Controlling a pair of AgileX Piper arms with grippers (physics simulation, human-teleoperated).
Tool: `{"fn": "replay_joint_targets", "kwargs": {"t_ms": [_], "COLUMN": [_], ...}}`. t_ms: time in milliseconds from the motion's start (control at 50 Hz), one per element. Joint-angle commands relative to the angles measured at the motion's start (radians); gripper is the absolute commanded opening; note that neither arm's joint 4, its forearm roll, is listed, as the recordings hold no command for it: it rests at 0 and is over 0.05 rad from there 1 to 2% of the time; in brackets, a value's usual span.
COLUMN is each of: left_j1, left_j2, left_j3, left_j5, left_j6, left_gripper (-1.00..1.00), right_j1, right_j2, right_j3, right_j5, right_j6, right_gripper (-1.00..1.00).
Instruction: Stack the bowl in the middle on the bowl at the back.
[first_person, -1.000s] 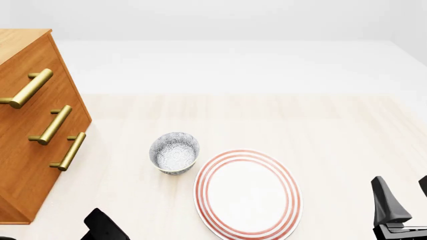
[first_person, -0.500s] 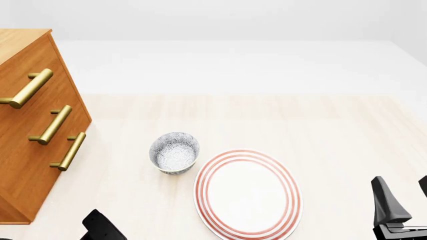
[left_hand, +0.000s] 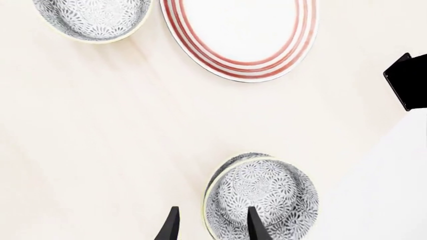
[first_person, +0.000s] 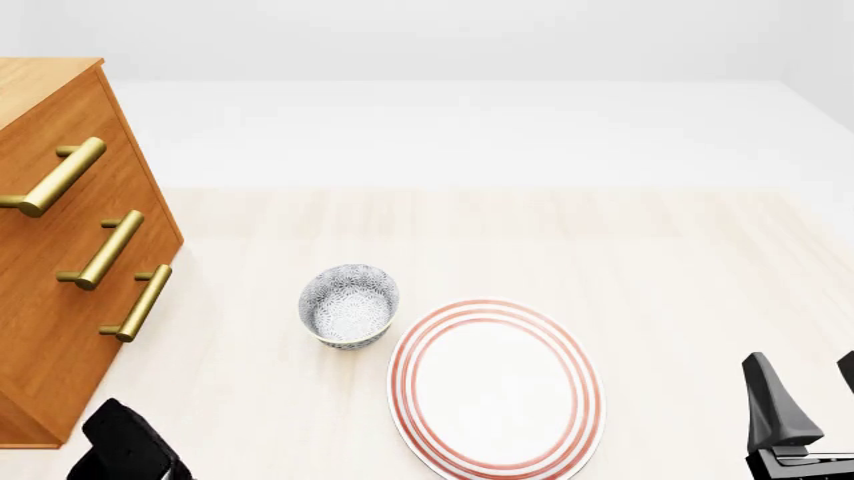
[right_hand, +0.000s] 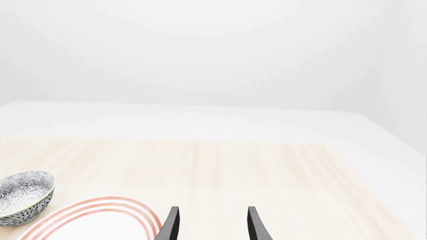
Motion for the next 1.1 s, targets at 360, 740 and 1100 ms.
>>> {"fn": "replay_joint_targets", "kwargs": {"t_ms": [360, 740, 1100], "left_j1": [0.234, 0.386, 0.501], "left_j2": [-0.354, -0.450, -0.507], "left_j3": [-0.206, -0.230, -0.225], "left_j5": [0.355, 0.397, 0.397], "left_j6": [0.072, 0.088, 0.091], "left_gripper": [1.00, 1.00, 1.00], "right_j1": [-0.032, -0.162, -0.217], "right_j2": [0.006, 0.083, 0.118], "right_j3": [-0.067, -0.177, -0.189], "right_j5": [0.043, 0.031, 0.003], "right_j6": [0.035, 0.095, 0.103], "right_gripper": [1.00, 1.00, 1.00]}}
